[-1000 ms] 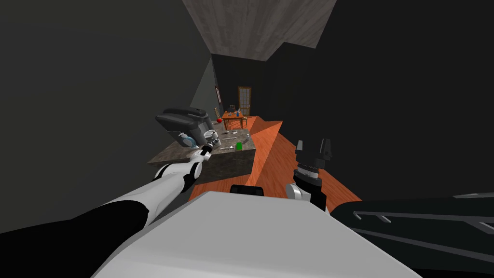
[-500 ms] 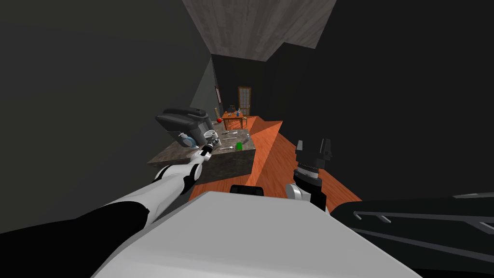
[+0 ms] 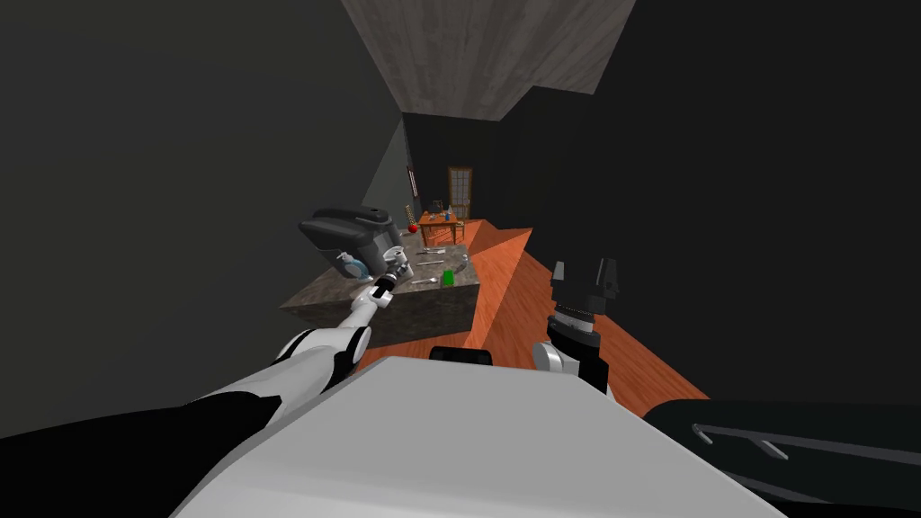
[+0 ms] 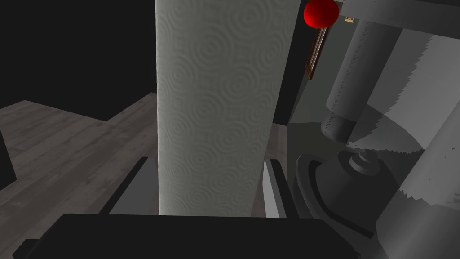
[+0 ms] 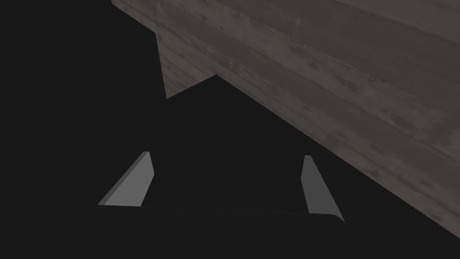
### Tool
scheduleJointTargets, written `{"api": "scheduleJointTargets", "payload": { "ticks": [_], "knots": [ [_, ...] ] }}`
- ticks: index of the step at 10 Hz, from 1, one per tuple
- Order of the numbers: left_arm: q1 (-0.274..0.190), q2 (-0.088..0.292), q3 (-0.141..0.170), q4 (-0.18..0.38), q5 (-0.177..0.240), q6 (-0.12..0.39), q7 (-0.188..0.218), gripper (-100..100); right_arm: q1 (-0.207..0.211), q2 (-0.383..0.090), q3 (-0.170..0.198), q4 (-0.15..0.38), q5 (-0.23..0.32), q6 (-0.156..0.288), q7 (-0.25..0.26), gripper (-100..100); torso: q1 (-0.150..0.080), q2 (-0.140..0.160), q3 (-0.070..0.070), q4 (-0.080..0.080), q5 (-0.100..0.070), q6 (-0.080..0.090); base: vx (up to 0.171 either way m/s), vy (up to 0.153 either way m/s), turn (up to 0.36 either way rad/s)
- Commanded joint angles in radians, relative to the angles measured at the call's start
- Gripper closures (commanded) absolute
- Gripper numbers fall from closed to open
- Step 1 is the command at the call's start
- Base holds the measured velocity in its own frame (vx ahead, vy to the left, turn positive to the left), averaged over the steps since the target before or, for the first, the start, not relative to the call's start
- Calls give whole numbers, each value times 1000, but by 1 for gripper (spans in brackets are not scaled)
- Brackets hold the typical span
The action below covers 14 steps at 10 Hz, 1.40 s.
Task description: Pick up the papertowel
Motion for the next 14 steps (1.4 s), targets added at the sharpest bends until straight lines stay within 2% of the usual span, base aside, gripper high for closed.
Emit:
{"api": "scheduleJointTargets", "payload": {
  "ticks": [1,3,4,5,7,8,9,11,12,13,14],
  "knots": [
    [50,-6,-6,-50,-1,9,-3,100,0,0,0,0,0,0,0,0,0,0,0,0,0,0,90,32,52],
    [55,-6,-6,-80,-1,9,-3,100,0,0,0,0,0,0,0,0,4,-1,-2,-3,3,-1,10,6,-1],
    [101,-16,-28,-113,-5,44,16,100,0,0,0,0,0,0,0,0,4,1,-1,-2,2,0,46,14,91],
    [125,-16,-28,-146,-5,44,16,100,0,0,0,0,0,0,0,0,5,0,-3,-5,4,-3,83,7,49],
    [139,-16,-28,-205,-5,44,16,100,0,0,0,0,0,0,0,0,8,-2,-5,-8,6,-4,25,3,9],
    [193,-26,-50,-247,-9,79,35,100,0,0,0,0,0,0,0,0,8,0,-4,-8,6,-3,71,14,96],
    [220,-26,-50,-279,-9,79,35,100,0,0,0,0,0,0,0,0,9,-3,-6,-9,7,-5,89,4,52],
    [223,-26,-50,-330,-9,79,35,100,0,0,0,0,0,0,0,0,11,-4,-8,-12,8,-5,18,4,4],
    [270,-36,-72,-363,-12,114,54,100,0,0,0,0,0,0,0,0,11,-3,-7,-11,8,-4,59,13,86],
    [298,-36,-72,-389,-12,114,54,100,0,0,0,0,0,0,0,0,12,-5,-9,-13,9,-6,79,12,75],
    [306,-36,-72,-411,-12,114,54,100,0,0,0,0,0,0,0,0,13,-7,-10,-14,10,-6,41,7,2]
  ]
}}
